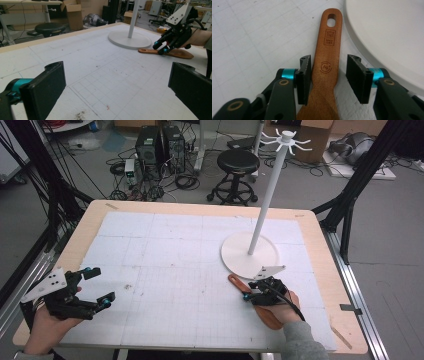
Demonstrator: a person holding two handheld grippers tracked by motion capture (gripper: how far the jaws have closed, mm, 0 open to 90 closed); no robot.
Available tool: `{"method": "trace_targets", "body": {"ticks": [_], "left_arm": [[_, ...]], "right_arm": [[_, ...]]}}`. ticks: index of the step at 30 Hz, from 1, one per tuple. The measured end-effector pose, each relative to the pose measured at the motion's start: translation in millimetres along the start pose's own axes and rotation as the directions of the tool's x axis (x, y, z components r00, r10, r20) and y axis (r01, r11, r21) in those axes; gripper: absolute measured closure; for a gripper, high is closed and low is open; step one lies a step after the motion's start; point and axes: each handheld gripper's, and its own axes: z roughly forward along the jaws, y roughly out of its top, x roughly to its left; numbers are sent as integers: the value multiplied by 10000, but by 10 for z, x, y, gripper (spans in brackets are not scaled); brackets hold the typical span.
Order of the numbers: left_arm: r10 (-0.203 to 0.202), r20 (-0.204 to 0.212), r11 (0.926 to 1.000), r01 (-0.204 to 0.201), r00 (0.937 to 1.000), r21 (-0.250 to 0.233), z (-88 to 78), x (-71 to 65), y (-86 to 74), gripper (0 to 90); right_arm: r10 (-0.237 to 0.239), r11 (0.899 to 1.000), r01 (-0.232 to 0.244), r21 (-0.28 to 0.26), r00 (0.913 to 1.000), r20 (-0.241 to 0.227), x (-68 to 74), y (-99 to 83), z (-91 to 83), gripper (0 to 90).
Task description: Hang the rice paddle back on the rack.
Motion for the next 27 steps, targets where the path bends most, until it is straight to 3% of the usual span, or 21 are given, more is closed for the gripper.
{"method": "trace_targets", "body": {"ticks": [5,10,21,27], "left_arm": [[-43,19,10000,43,10000,27,-1,15,-12,18],[-50,37,10000,50,10000,-18,-6,12,-11,18],[-46,-4,10000,46,10000,2,-12,24,-16,18],[-37,-26,10000,37,10000,-19,-18,23,-9,18]], "right_arm": [[201,9998,-201,-5,9997,-102,-3,0,-8,627],[334,9994,-333,64,9994,-79,-1,7,-13,639],[154,9998,-152,132,9998,-110,11,6,-44,642],[177,9996,-182,-231,9996,-198,24,11,-110,642]]}}
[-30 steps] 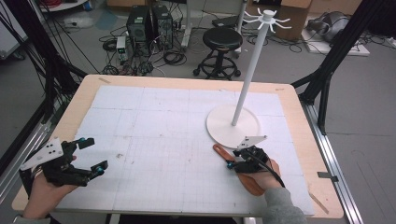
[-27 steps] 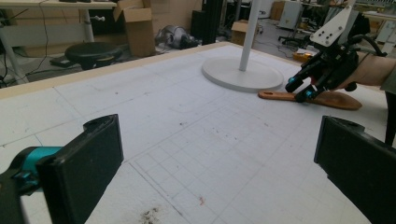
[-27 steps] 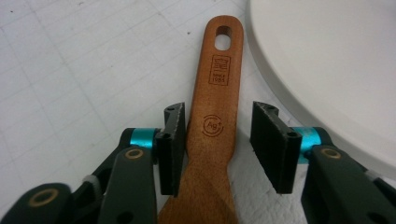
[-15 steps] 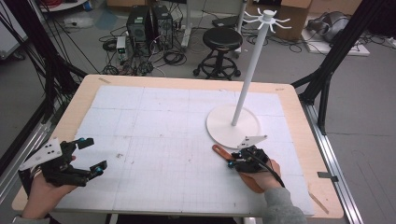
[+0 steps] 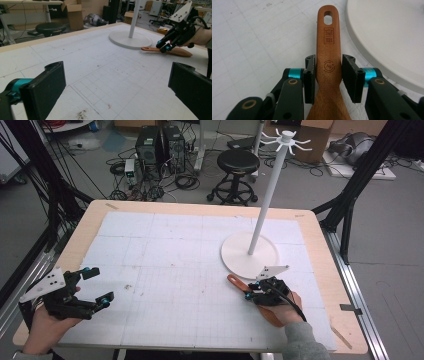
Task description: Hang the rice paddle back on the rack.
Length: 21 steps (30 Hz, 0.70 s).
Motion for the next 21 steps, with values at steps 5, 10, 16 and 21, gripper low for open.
{"method": "trace_targets", "body": {"ticks": [5,10,16,21], "left_arm": [[13,2,10000,-13,10000,52,6,0,-5,18],[-3,12,10000,3,10000,74,7,0,-7,18],[5,24,10000,-5,10000,58,5,2,-7,18],[-9,17,10000,9,10000,58,2,5,-8,18]], "right_arm": [[-20,9993,19,-380,10000,-14,5,2,-75,642],[-100,9971,97,-753,9999,-40,37,6,-162,642],[-322,9893,306,-1424,9994,-89,53,24,-270,642],[-748,9765,708,-2034,9971,-121,76,47,-357,642]]}}
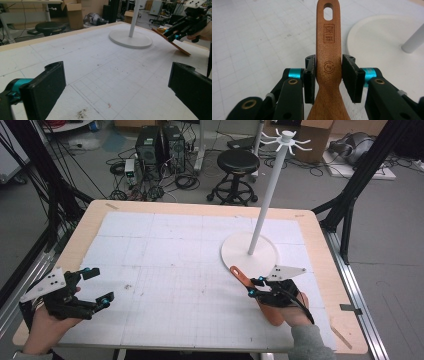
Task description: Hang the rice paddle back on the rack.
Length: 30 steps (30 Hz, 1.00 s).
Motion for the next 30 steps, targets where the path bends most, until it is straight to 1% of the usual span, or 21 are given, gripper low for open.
{"method": "trace_targets", "body": {"ticks": [6,11,13,15,18,25,29,30], "left_arm": [[-11,-19,10000,11,10000,-21,-10,7,2,18],[-53,-28,10000,53,10000,-40,-14,11,-1,18],[-44,-44,10000,44,10000,-53,-17,13,-1,18],[-60,-47,10000,60,10000,-72,-18,15,-2,18],[-58,-61,10000,58,10000,-47,-18,18,-5,18],[-58,-66,10000,57,10000,-52,-19,19,-6,18],[-72,-78,10000,72,9999,-42,-19,20,-8,18],[-38,-72,10000,37,10000,-29,-21,21,-5,18]], "right_arm": [[-205,9993,204,-308,9998,-28,32,42,-60,643],[-294,9984,298,-475,9995,83,50,68,-104,642],[-282,9971,292,-699,9995,150,58,81,-139,642],[-308,9938,325,-1061,9994,182,63,111,-196,642],[-344,9891,384,-1419,9989,303,79,149,-267,642],[-360,9797,444,-1954,9983,466,98,196,-413,643],[-408,9753,492,-2152,9982,431,104,209,-470,643],[-493,9736,573,-2211,9979,416,101,211,-479,642]]}}
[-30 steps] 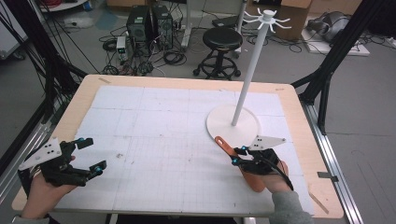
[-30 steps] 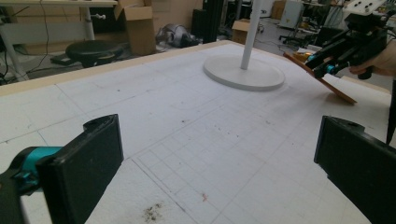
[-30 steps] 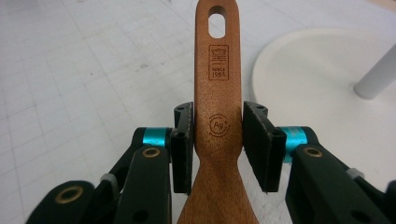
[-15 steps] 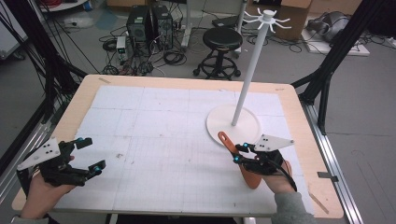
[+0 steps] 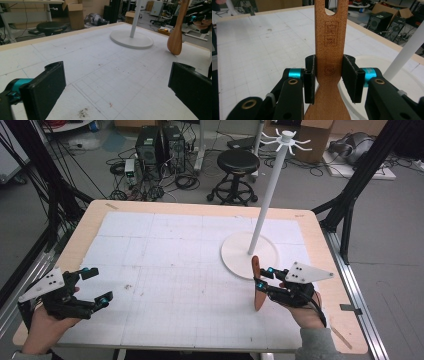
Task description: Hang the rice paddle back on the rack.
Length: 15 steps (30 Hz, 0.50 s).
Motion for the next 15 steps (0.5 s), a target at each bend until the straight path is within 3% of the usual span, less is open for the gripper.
{"method": "trace_targets", "body": {"ticks": [10,15], "left_arm": [[94,55,10000,-94,9999,-19,6,-24,26,18],[87,39,10000,-87,10000,-16,4,-20,24,18]], "right_arm": [[-261,9995,252,-175,9984,-497,-4,17,-59,643],[-6,9988,-32,-487,9969,-781,-23,37,-117,643]]}}
